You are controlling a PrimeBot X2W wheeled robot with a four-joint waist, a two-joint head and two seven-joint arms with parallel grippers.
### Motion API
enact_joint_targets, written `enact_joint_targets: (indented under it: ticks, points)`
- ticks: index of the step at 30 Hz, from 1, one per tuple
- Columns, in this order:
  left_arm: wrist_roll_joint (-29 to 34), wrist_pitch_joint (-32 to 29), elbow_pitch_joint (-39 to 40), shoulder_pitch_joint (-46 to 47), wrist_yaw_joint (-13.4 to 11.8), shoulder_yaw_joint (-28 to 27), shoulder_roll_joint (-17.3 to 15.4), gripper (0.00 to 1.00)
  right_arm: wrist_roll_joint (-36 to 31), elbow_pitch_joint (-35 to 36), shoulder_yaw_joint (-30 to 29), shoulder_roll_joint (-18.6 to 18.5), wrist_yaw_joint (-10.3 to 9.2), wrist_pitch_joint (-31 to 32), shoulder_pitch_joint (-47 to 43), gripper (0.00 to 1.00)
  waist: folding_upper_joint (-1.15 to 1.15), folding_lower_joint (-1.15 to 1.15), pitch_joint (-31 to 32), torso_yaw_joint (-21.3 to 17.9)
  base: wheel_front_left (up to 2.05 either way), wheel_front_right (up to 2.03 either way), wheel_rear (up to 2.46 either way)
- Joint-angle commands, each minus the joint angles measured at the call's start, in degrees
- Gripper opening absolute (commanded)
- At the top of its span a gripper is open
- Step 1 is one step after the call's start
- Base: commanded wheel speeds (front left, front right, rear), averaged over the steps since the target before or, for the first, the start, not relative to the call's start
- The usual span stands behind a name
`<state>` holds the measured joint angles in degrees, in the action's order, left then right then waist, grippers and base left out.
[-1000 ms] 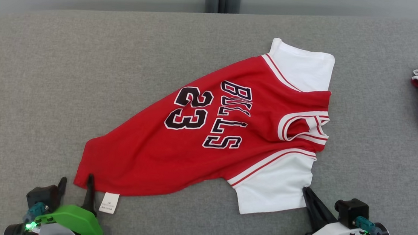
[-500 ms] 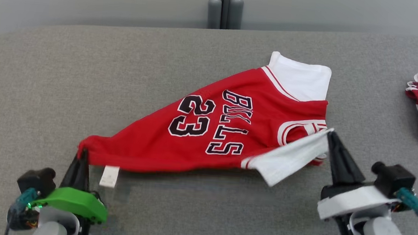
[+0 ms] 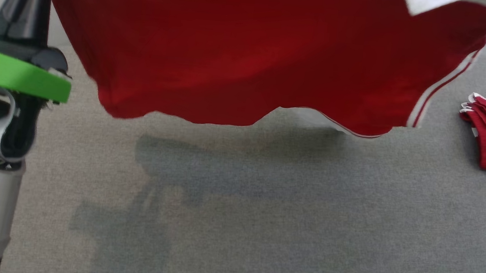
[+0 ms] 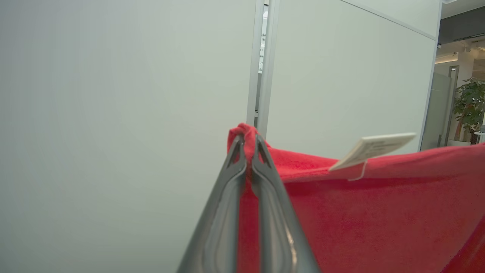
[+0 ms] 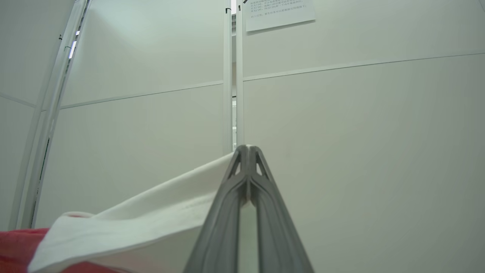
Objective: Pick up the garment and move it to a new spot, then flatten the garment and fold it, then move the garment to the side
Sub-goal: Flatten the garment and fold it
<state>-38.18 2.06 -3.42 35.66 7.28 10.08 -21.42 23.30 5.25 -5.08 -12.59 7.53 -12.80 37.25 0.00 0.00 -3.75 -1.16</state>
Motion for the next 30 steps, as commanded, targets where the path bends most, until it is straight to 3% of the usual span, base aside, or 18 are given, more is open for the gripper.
enact_joint_targets:
  ticks: [1, 6, 14, 23, 27, 30]
  points:
    - [-0.4, -1.8, 0.6, 2.4, -0.6, -0.2, -0.8, 0.00, 0.5, 0.4, -0.2, -1.1, -0.09, 1.4, 3.2, 0.00, 0.00, 0.00, -1.0, -0.3, 0.00, 0.00, 0.00]
    - [-2.3, -6.6, 0.2, 9.3, -2.0, -0.4, -0.5, 0.00, -0.9, -3.9, 0.9, -3.8, -0.09, 5.8, 14.1, 0.00, 0.00, 0.00, -4.9, -0.7, 0.00, 0.00, 0.00]
    - [-1.2, -5.9, -8.6, 17.8, -3.2, -1.2, -0.5, 0.00, -7.0, -17.5, 2.5, -3.7, -0.10, 5.3, 28.1, 0.00, 0.00, 0.00, -14.9, -1.8, 0.00, 0.00, 0.00]
    - [0.5, 3.9, -22.9, 33.5, -3.0, -3.5, 1.1, 0.00, -17.9, -31.0, 0.9, -2.2, -0.16, -0.3, 43.8, 0.00, 0.00, 0.00, -22.3, -2.6, 0.00, 0.00, 0.00]
    - [0.7, 9.3, -26.4, 36.8, -2.2, -4.6, 1.1, 0.00, -18.8, -32.9, -0.9, -2.1, -0.17, -1.9, 45.3, 0.00, 0.00, 0.00, -22.2, -2.8, 0.00, 0.00, 0.00]
    - [1.2, 10.9, -28.8, 34.0, -1.6, -4.1, 0.5, 0.00, -17.8, -33.2, -2.1, -2.5, -0.20, -2.3, 41.5, 0.00, 0.00, 0.00, -21.6, -2.9, 0.00, 0.00, 0.00]
